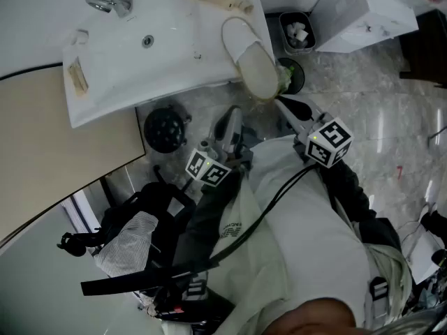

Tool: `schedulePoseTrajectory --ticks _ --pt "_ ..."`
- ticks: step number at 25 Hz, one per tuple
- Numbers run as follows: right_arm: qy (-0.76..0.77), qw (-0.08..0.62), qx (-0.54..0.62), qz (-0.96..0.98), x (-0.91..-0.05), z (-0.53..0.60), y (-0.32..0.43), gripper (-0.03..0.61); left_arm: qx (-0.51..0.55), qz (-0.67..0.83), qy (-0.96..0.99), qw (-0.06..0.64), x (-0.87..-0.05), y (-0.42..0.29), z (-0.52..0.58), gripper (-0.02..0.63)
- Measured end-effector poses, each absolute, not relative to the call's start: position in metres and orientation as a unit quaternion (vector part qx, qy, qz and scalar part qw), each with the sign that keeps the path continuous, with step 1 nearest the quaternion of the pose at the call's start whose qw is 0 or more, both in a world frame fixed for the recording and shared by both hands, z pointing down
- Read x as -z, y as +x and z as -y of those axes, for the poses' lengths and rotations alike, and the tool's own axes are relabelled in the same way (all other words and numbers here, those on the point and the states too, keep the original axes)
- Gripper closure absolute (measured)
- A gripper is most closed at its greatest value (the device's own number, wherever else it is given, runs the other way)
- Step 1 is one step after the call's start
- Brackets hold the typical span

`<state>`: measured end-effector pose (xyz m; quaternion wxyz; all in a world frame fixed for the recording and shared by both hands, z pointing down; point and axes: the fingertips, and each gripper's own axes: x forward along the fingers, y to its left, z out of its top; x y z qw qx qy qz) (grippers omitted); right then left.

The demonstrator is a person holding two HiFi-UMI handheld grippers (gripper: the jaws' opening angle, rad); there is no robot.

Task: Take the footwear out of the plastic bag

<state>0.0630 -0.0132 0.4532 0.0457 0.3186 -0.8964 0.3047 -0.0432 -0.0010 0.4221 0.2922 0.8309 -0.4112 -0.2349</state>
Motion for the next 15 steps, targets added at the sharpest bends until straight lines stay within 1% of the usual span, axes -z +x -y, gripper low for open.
schedulePoseTrajectory --ticks 10,15 --pt "0.299 0.047 -0.326 0.896 -0.462 0.027 0.075 0.578 0.23 0.443 0.819 0.283 -0.422 -0.04 0.005 0.615" --pt "0.316 -0.009 -0.349 0.882 -0.457 0.042 0.084 0.578 0.229 0.449 0.815 0.286 -0.423 -0.044 0.006 0.615"
